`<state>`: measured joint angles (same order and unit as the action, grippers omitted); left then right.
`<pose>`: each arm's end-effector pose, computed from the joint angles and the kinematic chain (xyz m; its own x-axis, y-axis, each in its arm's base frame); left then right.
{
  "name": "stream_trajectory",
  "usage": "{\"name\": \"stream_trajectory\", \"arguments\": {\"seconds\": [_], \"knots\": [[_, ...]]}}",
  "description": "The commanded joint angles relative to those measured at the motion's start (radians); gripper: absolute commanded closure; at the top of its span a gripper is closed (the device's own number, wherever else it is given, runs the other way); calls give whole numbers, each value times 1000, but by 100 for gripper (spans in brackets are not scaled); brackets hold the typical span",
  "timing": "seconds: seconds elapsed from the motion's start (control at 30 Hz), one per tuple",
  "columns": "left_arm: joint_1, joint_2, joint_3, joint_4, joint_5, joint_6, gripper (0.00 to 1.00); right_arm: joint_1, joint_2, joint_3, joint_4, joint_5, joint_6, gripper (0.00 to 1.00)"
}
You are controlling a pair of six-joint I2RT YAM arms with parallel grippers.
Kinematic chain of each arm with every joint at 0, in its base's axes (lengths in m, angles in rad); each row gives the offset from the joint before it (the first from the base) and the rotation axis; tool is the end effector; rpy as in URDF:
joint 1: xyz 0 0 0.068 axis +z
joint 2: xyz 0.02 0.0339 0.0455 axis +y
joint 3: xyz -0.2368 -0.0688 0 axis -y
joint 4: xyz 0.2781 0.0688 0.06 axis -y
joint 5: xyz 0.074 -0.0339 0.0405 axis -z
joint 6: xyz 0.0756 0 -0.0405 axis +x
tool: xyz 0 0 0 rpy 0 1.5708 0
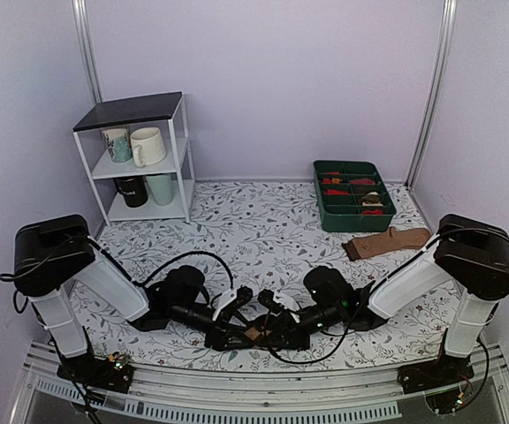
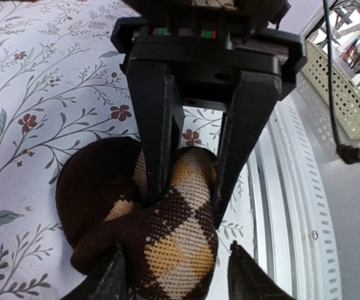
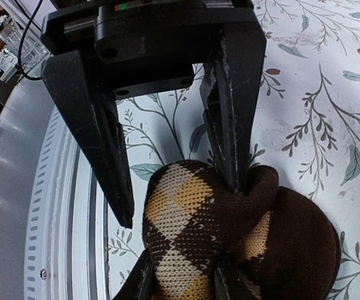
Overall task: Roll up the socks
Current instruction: Roll a pair of socks at the center of the board.
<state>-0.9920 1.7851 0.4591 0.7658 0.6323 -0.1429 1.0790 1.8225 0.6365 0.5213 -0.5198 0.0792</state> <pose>0.1323 -0.2842 0.0179 -0.4229 0.4371 -0.7938 0.8981 0.0853 -0.4315 0.1316 0.3253 0.0215 -0.3655 -0.5369 -0.7604 -0.9237 0.1080 0.3677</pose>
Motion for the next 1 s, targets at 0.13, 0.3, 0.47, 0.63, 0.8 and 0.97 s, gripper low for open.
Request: {"name": "stream_trajectory", "arguments": {"seconds": [0.13, 0.3, 0.47, 0.63, 0.8, 0.97], "knots": [[-40, 88, 33, -85, 140, -9, 69, -10, 92, -15, -224, 16, 20, 84], [-32, 91, 36, -120, 152, -14, 100, -24, 90, -9, -233, 1, 29, 84], [-13, 101, 71, -230, 165, -27, 100, -45, 61, 5, -258, 38, 46, 77], [12, 151, 128, -371, 198, -38, 100, -53, -28, 14, -267, 143, 41, 60], [34, 168, 166, -487, 200, -43, 100, -53, -193, 5, -267, 265, -50, 51], [44, 199, 200, -568, 209, -56, 100, -54, -348, -36, -256, 347, -152, 47]]}}
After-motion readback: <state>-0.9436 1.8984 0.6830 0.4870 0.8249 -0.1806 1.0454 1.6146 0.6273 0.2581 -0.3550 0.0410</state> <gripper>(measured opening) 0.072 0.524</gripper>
